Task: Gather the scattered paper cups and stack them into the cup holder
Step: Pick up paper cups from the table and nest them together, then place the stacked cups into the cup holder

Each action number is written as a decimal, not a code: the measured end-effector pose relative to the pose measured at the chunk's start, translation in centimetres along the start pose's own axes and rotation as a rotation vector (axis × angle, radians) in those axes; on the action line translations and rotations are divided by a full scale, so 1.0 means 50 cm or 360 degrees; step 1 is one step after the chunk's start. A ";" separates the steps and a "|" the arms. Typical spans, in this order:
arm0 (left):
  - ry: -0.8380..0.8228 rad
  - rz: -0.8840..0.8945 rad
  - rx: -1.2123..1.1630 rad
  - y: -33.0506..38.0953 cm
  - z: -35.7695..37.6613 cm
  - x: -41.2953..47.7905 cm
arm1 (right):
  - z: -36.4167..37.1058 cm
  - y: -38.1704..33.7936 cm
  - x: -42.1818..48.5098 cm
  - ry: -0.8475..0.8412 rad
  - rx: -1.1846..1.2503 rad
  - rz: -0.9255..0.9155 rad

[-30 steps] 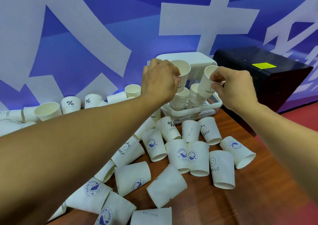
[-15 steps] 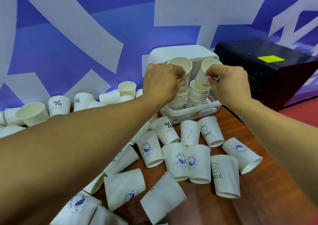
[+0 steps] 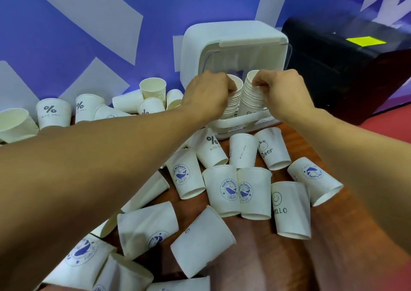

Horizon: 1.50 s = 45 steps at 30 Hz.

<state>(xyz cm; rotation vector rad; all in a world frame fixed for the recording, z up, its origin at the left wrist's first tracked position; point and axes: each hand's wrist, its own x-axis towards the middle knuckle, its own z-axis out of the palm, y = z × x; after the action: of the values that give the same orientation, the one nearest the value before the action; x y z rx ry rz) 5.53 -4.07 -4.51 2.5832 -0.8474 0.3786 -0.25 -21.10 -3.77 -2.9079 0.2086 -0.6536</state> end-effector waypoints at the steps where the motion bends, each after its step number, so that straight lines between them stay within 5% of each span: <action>1: -0.0003 -0.0026 -0.0037 -0.002 0.003 0.001 | 0.004 -0.001 -0.004 -0.0015 -0.0002 0.0010; 15: 0.0003 -0.0100 -0.0196 -0.017 0.023 0.021 | 0.039 -0.026 -0.019 0.0082 0.0042 0.0163; 19: -0.0021 -0.0023 -0.0222 -0.013 -0.017 -0.014 | 0.001 -0.050 -0.034 -0.0045 0.0069 0.0039; 22: 0.0104 0.0004 -0.0247 -0.024 -0.077 -0.066 | -0.033 -0.088 -0.065 0.0102 0.0093 -0.0070; 29: 0.0332 -0.0280 -0.0584 -0.091 -0.282 -0.311 | -0.118 -0.264 -0.205 0.0335 0.0465 -0.0253; 37: 0.0400 -0.0657 -0.0543 -0.168 -0.420 -0.640 | -0.168 -0.515 -0.368 0.0201 0.0872 -0.0445; 45: 0.0515 -0.1169 -0.0529 -0.230 -0.383 -0.854 | -0.089 -0.682 -0.499 -0.0118 0.0940 -0.0534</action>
<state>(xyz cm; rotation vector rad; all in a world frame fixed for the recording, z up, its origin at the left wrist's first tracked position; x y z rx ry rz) -23.23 34.55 -6.53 2.2320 0.1571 0.3715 -21.04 15.93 -3.96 -2.3953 -0.4208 -0.5339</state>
